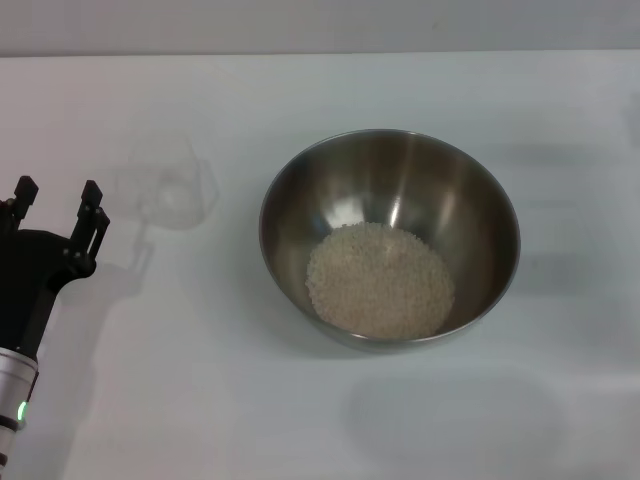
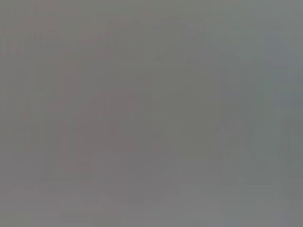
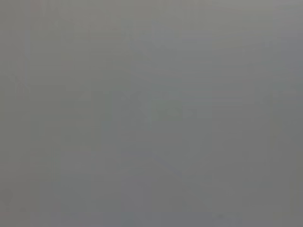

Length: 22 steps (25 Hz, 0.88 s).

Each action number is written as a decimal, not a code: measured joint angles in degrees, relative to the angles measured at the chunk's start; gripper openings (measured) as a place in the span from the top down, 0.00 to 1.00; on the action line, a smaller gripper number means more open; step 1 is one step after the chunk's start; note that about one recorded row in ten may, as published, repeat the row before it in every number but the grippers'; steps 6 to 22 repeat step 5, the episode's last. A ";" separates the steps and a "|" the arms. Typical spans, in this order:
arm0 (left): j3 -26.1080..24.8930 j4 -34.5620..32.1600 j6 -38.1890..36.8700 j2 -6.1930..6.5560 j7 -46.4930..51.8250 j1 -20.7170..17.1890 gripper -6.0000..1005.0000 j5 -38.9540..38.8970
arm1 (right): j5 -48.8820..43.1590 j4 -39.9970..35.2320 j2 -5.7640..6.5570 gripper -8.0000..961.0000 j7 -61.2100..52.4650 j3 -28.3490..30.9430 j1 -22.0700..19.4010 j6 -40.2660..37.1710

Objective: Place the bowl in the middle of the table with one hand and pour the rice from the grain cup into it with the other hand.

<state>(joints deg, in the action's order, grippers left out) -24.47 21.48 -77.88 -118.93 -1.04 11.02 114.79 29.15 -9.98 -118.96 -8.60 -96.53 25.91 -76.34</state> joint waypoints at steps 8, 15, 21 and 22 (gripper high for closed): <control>0.18 -0.10 -1.77 0.08 1.76 0.85 0.31 0.00 | -0.06 0.04 -0.17 0.25 -0.07 -1.02 -0.12 -0.24; 0.18 -0.10 -1.77 0.08 1.76 0.85 0.31 0.00 | -0.06 0.04 -0.17 0.25 -0.07 -1.02 -0.12 -0.24; 0.18 -0.10 -1.77 0.08 1.76 0.85 0.31 0.00 | -0.06 0.04 -0.17 0.25 -0.07 -1.02 -0.12 -0.24; 0.18 -0.10 -1.77 0.08 1.76 0.85 0.31 0.00 | -0.06 0.04 -0.17 0.25 -0.07 -1.02 -0.12 -0.24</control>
